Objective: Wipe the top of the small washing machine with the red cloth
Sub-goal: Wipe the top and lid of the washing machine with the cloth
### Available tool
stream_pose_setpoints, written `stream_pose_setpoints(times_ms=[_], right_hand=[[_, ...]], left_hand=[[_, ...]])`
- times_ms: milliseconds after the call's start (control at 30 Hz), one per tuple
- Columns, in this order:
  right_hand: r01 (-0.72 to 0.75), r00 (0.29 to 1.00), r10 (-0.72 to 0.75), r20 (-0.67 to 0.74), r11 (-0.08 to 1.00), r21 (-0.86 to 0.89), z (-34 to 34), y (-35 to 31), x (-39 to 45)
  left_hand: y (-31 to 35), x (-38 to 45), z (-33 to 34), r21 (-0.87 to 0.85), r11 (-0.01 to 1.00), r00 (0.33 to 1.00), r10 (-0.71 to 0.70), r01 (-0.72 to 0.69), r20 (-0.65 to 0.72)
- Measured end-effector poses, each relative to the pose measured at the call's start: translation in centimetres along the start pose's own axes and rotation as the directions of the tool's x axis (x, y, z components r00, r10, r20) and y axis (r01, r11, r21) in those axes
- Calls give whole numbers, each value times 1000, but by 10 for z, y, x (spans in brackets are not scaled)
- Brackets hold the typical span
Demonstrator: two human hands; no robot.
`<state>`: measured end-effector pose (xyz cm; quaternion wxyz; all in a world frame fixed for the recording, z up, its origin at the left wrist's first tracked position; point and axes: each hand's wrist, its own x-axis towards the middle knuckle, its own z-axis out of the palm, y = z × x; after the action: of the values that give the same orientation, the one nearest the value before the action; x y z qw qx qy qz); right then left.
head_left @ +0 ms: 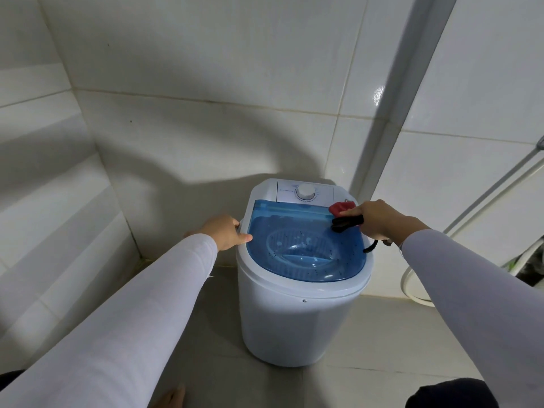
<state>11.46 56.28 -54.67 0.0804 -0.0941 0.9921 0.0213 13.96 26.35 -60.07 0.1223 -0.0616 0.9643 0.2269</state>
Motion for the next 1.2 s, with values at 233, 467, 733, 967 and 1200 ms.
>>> stream_pose_setpoints(times_ms=[233,467,733,967,1200], right_hand=[[-122,991,134,-9,921,370,-7,17,-13],[-57,951,217,-219,822,566,-34,1,-8],[248,935,-111,-337,883,398,-56,-83,8],[351,926,-325,-194,929,120,-40,-128,31],[350,928,-350,123,936,29,-23,-130,41]], left_hand=[[1,2,-1,31,1000,1000,-3,3,10],[-4,7,1,29,1000,1000,-8,8,-3],[-8,13,6,-32,999,1000,-4,4,3],[-17,24,9,-48,999,999,-18,19,29],[-21,29,12,-114,993,999,-9,15,48]])
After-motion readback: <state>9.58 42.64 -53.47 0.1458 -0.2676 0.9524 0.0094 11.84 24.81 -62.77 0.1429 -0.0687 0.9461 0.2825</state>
